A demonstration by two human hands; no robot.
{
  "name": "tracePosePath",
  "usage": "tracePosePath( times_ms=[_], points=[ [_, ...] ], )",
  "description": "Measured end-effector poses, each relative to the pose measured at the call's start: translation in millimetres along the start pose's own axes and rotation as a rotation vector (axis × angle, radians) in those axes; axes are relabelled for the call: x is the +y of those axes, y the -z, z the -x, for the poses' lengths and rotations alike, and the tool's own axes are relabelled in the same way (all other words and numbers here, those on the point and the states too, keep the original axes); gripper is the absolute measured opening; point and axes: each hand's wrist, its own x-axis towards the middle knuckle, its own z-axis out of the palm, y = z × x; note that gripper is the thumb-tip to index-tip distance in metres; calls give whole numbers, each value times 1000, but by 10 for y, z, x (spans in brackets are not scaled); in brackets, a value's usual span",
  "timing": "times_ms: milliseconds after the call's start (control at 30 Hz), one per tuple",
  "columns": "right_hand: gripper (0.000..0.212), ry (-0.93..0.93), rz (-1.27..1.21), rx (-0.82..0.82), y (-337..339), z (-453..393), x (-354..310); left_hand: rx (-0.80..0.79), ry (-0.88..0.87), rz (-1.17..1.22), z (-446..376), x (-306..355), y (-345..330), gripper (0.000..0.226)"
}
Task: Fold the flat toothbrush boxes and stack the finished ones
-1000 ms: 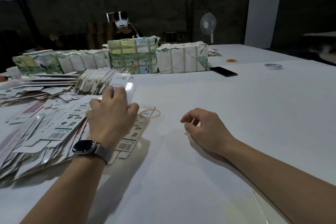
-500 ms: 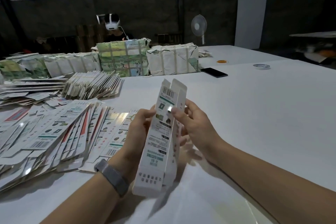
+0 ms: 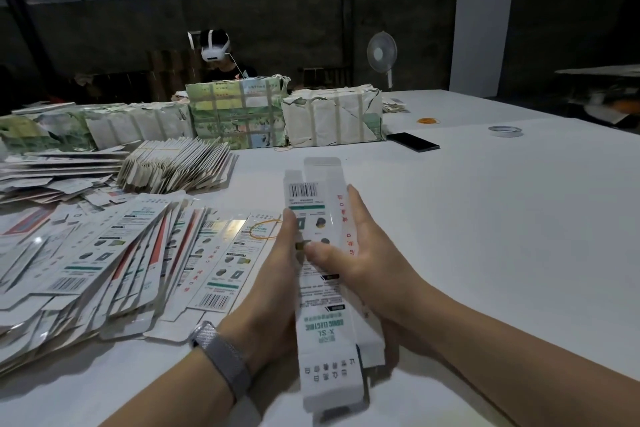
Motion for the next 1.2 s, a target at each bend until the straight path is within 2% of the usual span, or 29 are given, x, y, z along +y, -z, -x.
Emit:
tracePosePath(
  times_ms=[167, 333, 433, 600, 767, 900, 1067, 1200],
  points=[
    [93, 8, -12, -55, -18, 12, -8, 15, -18, 50, 14, -40, -43, 75],
    [64, 80, 71, -76, -50, 43, -7, 42, 5, 102, 7, -49, -25, 85],
    [61, 77, 108, -26, -67, 46, -24, 52, -40, 102, -11, -69, -23, 77],
    [71, 86, 104, 49, -67, 46, 19, 13, -70, 77, -43, -56, 18, 70],
    [67, 38, -59, 7, -84, 66, 48, -56, -76, 37, -75, -5, 88, 70],
    [71, 37, -69, 9, -76, 77, 18, -82, -66, 27, -92, -1, 81, 69],
    [58, 47, -93, 31, -86, 86, 36, -82, -38, -1, -101, -30, 50, 60],
    [49, 38, -121, 74, -78, 75, 34, -77, 1, -49, -113, -21, 64, 63]
  ],
)
